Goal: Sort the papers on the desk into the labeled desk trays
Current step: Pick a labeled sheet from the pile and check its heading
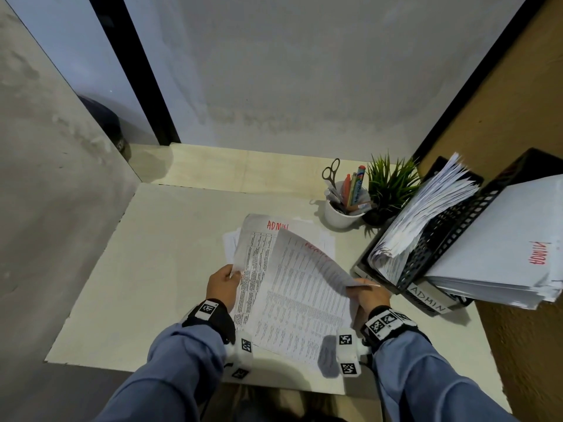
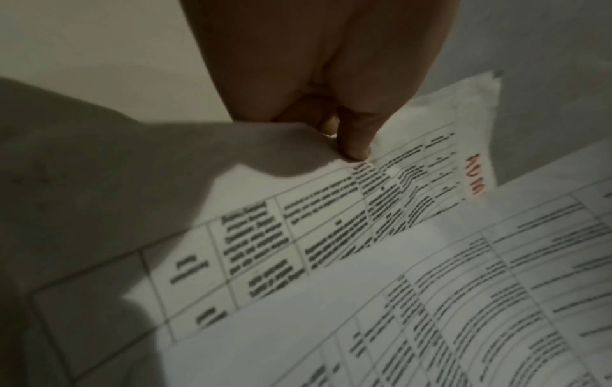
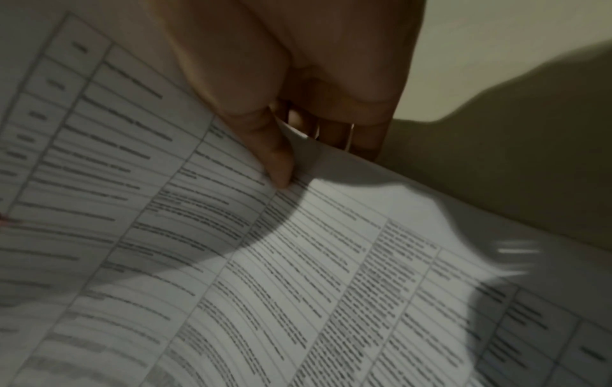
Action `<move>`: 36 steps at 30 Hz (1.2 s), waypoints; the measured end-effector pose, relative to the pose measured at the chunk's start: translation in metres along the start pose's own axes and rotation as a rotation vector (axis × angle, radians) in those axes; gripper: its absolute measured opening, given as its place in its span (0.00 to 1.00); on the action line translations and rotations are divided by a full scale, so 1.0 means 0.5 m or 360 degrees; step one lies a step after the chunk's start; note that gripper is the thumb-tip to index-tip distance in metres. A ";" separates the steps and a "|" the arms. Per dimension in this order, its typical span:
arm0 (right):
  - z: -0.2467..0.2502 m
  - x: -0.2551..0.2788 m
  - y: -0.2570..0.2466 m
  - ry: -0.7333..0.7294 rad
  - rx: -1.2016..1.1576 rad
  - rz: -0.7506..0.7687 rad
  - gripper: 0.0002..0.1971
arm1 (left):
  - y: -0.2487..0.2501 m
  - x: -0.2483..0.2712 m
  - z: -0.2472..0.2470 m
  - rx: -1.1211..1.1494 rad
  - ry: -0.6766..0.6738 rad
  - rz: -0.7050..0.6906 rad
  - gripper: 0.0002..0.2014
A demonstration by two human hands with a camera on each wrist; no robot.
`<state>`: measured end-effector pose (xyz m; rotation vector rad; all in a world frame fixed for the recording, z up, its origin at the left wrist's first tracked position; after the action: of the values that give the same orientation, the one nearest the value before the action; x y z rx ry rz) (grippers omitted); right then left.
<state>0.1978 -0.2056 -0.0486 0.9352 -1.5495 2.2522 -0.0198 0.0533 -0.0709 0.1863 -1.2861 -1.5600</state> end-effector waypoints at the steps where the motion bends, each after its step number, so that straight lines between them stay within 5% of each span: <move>1: -0.007 0.003 -0.004 -0.0017 -0.0010 -0.0012 0.14 | 0.003 0.002 -0.006 0.0056 -0.0064 0.0014 0.11; 5: -0.038 0.006 -0.007 -0.0092 -0.0349 -0.0059 0.13 | 0.010 0.012 -0.028 0.0206 -0.0283 0.0050 0.24; 10: -0.068 0.001 -0.024 -0.0174 -0.0595 -0.0020 0.17 | 0.067 0.050 -0.043 0.0239 -0.0454 0.0011 0.15; 14: -0.070 -0.006 -0.014 -0.0165 -0.0563 -0.0007 0.21 | 0.044 0.028 -0.028 0.0089 -0.0196 0.0140 0.24; 18: -0.073 0.004 -0.006 -0.0249 -0.0455 -0.0058 0.18 | 0.026 0.015 0.011 -0.0325 0.0230 0.0355 0.16; 21: -0.075 -0.004 0.013 -0.0216 -0.0450 -0.0189 0.12 | 0.029 0.013 0.005 -0.0312 0.0219 0.0433 0.03; 23: -0.091 -0.021 0.027 -0.0292 -0.0526 -0.0204 0.12 | 0.028 0.002 -0.008 -0.0311 0.0181 0.0393 0.14; 26: -0.093 0.003 0.006 -0.0292 -0.0285 -0.0142 0.18 | 0.051 0.007 -0.014 -0.0361 0.0122 0.0330 0.06; 32: -0.071 0.006 -0.011 -0.0263 -0.0157 -0.0052 0.20 | 0.080 0.015 -0.009 -0.0221 0.0172 -0.0059 0.11; 36: -0.063 0.022 -0.019 -0.0298 -0.0054 0.0066 0.20 | 0.054 0.014 0.001 0.0169 0.0073 0.0018 0.22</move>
<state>0.1832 -0.1748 -0.0418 1.1428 -1.6935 2.2129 -0.0067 0.0519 -0.0462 0.2796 -1.3324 -1.4707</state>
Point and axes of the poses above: each hand's wrist, its own x-axis away from the middle knuckle, its own z-axis out of the back of the hand, y = z × x, the point moved 6 cm from there along -x, towards the middle knuckle, and after that the axes turned 10 degrees about -x, right-handed, at the moved point
